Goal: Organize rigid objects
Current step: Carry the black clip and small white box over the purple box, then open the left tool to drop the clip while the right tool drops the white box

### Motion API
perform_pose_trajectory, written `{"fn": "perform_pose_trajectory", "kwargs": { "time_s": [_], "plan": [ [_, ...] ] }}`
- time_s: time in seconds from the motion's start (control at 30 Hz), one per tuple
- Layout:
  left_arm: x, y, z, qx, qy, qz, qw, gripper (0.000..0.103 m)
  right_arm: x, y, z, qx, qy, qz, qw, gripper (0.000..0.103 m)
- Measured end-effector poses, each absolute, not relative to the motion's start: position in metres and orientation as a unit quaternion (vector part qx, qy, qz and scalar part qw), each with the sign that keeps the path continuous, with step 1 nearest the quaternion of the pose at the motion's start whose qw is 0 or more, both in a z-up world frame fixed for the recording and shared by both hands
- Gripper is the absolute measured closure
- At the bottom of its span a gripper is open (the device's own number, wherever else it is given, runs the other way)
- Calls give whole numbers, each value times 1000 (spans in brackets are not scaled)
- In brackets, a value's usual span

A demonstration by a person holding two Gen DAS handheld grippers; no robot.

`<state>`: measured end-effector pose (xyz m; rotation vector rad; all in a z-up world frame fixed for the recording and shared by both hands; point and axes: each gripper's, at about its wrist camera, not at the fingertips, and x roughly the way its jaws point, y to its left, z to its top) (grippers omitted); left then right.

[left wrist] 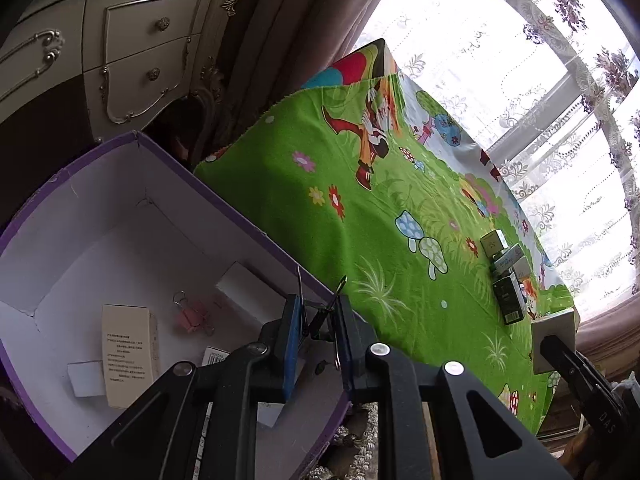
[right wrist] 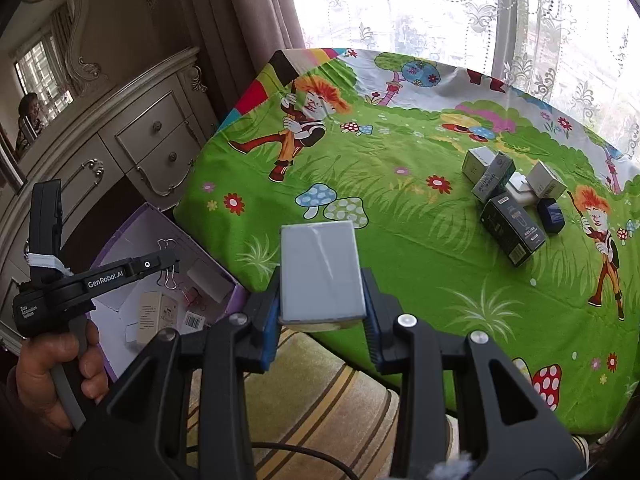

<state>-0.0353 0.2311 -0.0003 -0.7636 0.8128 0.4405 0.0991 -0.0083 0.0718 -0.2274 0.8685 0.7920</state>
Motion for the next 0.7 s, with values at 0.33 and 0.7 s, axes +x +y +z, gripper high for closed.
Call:
{"fn": "perform_pose_trajectory", "kwargs": {
  "time_s": [0.33, 0.7],
  "plan": [
    [-84, 263, -28, -392, 389, 239, 799, 85, 49, 58, 65, -158, 416, 439, 781, 64],
    [-102, 275, -47, -426, 388, 247, 779, 76, 5, 120, 43, -228, 422, 490, 728, 64]
  ]
}}
